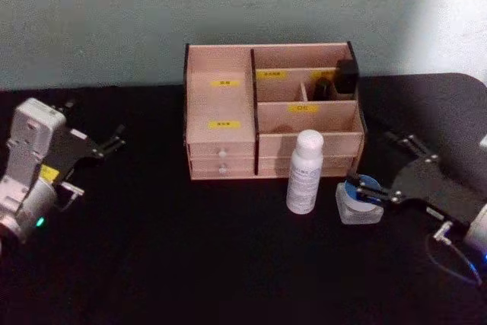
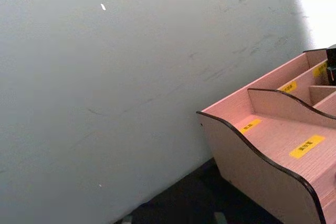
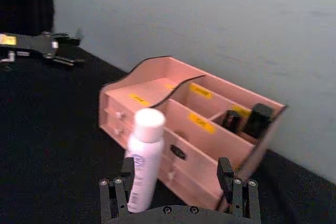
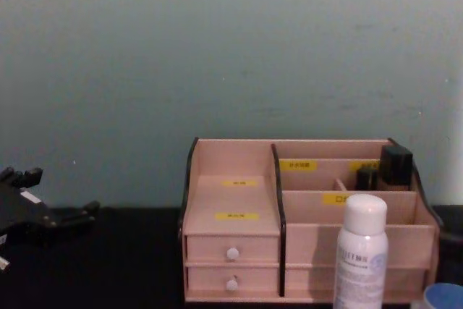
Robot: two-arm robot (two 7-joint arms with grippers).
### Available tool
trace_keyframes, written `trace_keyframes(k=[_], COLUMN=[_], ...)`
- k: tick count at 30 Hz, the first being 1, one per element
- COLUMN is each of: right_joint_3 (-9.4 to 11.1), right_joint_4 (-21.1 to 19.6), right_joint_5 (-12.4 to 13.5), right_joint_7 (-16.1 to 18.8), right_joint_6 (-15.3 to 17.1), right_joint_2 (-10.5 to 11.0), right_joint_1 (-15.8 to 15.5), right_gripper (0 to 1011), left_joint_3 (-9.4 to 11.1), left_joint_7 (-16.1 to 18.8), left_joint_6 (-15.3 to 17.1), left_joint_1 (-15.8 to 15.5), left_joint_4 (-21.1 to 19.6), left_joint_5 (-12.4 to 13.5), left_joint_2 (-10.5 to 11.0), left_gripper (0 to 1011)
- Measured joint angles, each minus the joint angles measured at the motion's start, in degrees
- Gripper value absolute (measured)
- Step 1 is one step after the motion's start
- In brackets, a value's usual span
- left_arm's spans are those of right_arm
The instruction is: Pick up the facial cleanser and watermelon frost from the table and place them into the tiered storage box.
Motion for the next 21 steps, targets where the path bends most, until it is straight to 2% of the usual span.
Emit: trace_keyframes(k=[4, 14, 21], right_joint_3=[-1.3, -3.3, -4.4], right_joint_4=[1.6, 6.2, 9.0], right_joint_5=[0.1, -0.3, -1.8], right_joint_7=[2.6, 5.8, 7.6], right_joint_6=[1.3, 3.0, 3.7], right_joint_2=[-1.7, -5.9, -8.5], right_joint_1=[1.8, 5.2, 7.5], right_gripper=[1002, 1003, 1003], left_joint_3=[0.0, 0.0, 0.0], left_joint_7=[0.0, 0.0, 0.0], left_joint_6=[0.0, 0.0, 0.0], left_joint_1=[0.0, 0.0, 0.0], left_joint_4=[0.0, 0.0, 0.0], left_joint_5=[0.0, 0.0, 0.0], left_joint_2=[0.0, 0.0, 0.0], left_gripper=[1001, 1001, 1001])
